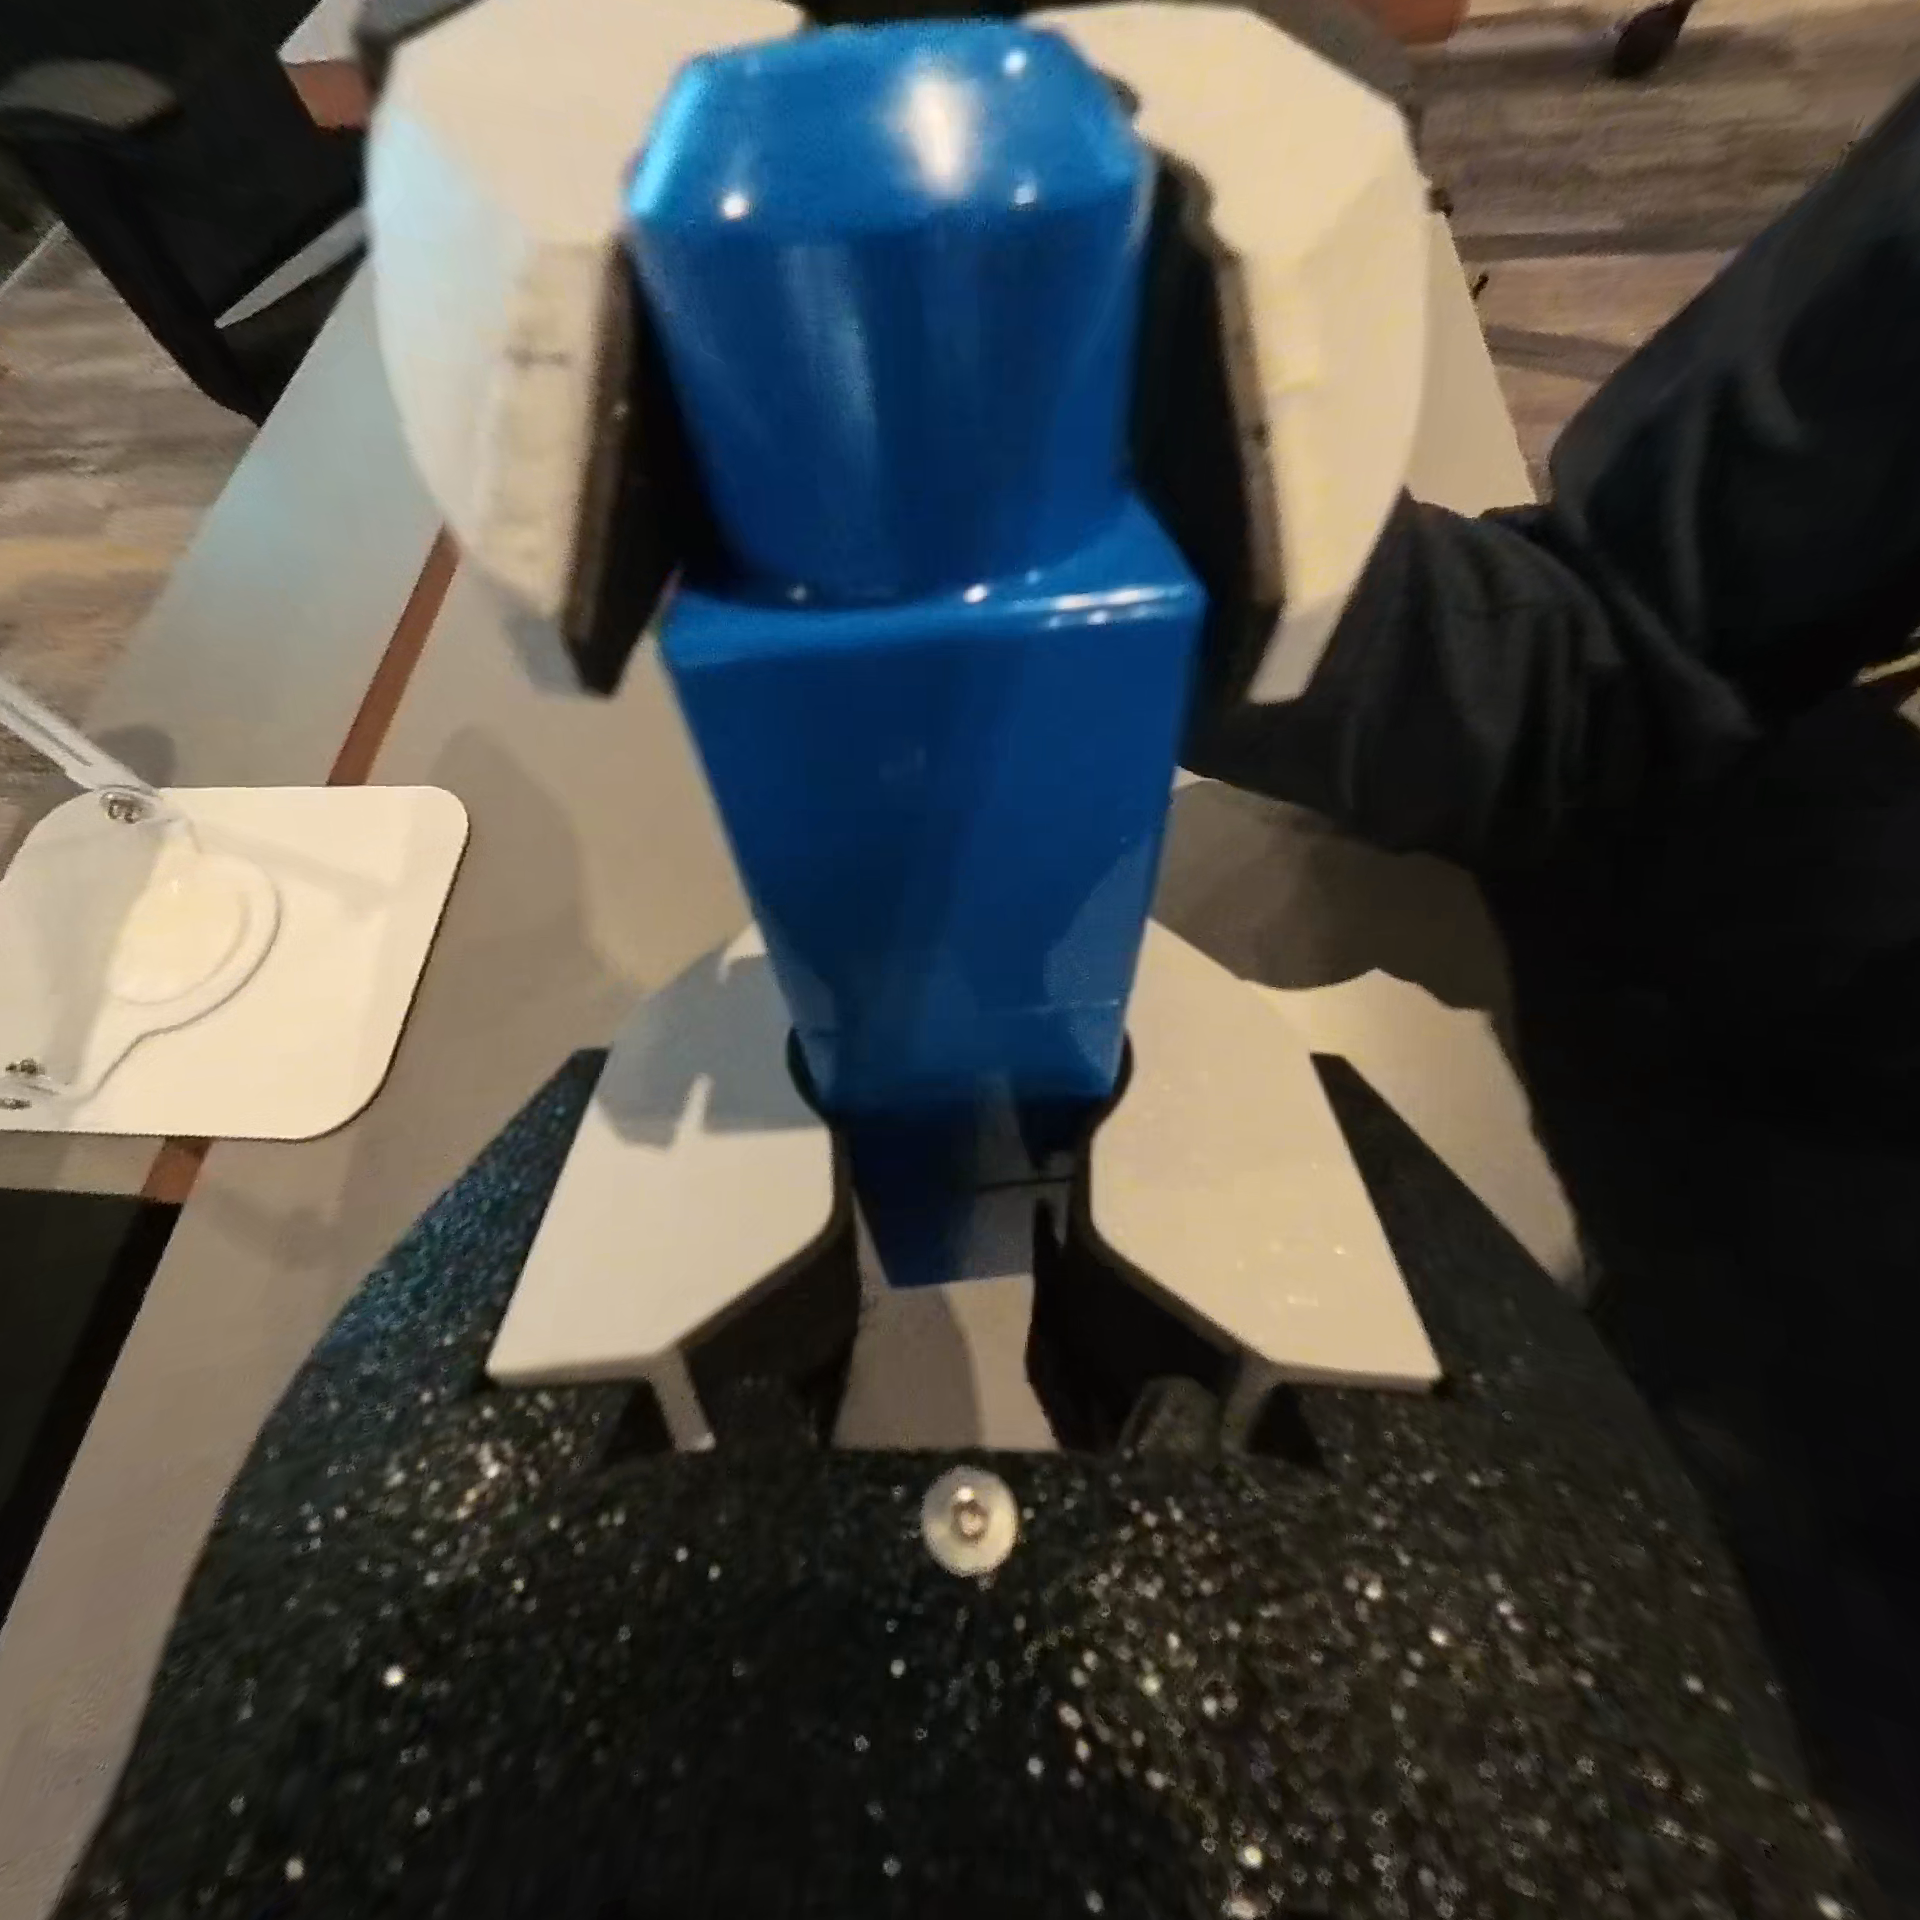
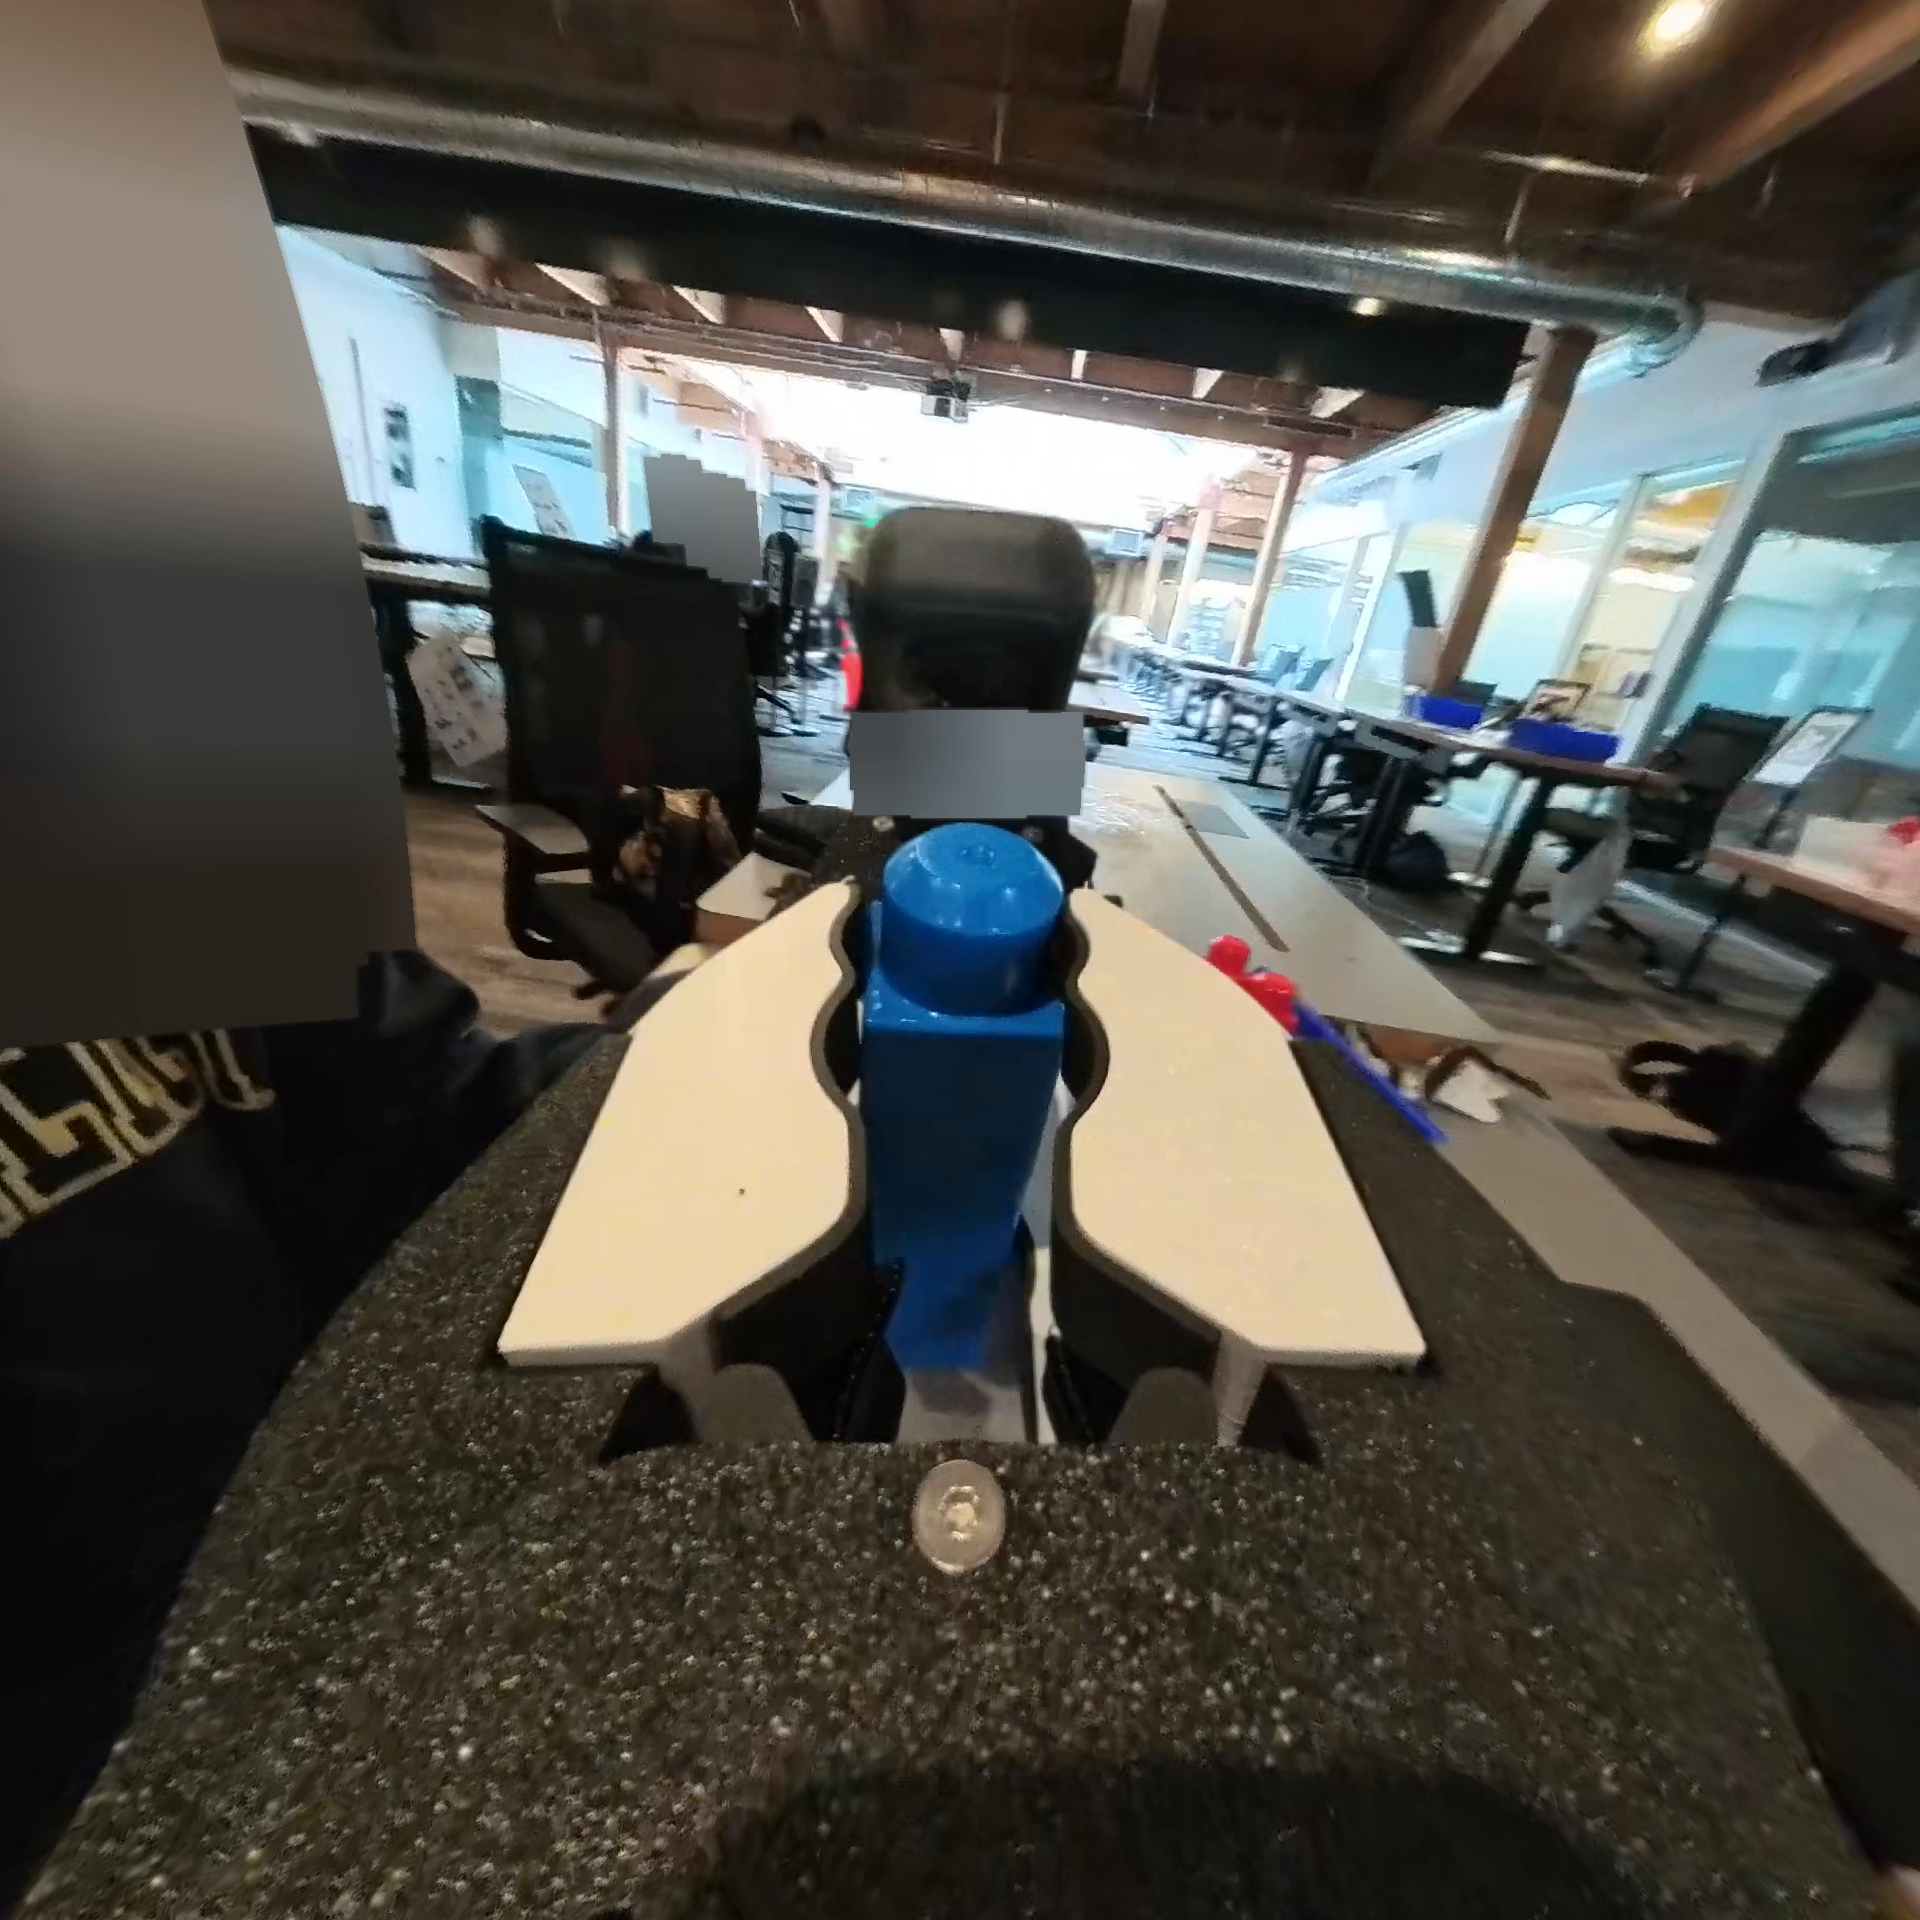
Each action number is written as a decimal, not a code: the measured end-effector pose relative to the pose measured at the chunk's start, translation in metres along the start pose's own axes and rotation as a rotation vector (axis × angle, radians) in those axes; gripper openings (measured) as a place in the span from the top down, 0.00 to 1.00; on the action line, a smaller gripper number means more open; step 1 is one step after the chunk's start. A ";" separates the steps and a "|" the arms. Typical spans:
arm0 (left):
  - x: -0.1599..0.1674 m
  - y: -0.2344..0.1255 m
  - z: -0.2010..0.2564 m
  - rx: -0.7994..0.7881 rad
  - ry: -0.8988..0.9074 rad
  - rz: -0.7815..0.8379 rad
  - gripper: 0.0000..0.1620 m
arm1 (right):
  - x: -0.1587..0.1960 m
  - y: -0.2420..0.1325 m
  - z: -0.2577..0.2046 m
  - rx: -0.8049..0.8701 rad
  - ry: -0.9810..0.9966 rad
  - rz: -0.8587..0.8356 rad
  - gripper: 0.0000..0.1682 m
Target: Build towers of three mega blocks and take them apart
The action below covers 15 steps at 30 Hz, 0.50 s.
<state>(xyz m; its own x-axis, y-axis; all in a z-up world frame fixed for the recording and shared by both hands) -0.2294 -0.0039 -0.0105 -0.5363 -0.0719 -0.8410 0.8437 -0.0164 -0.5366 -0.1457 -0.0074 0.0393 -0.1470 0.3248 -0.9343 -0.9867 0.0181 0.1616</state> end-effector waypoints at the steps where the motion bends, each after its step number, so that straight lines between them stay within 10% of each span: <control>1: 0.000 -0.001 -0.003 -0.002 -0.016 0.010 0.73 | 0.000 -0.002 0.000 0.030 -0.048 -0.009 0.80; 9: 0.011 -0.002 -0.024 0.059 -0.180 0.051 0.75 | -0.028 -0.024 -0.011 0.511 -0.825 -0.223 0.80; 15: 0.003 -0.014 -0.022 -0.006 -0.079 0.149 0.75 | -0.057 -0.154 -0.017 1.078 -0.419 -0.878 0.80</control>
<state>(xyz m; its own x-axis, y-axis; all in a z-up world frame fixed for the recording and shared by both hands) -0.2434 0.0184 -0.0070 -0.4011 -0.1512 -0.9035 0.9135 0.0063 -0.4067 0.0135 -0.0449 0.0628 0.6821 0.0792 -0.7269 -0.1886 0.9795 -0.0703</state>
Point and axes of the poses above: each gripper's, where its closed fingertips meet, y out along the fingers, x out of its underside, z = x × y across the jaws, the point moved 7 cm from there along -y, back along the fingers, and after that the axes turned 10 degrees about -y, right-handed, at the moved point
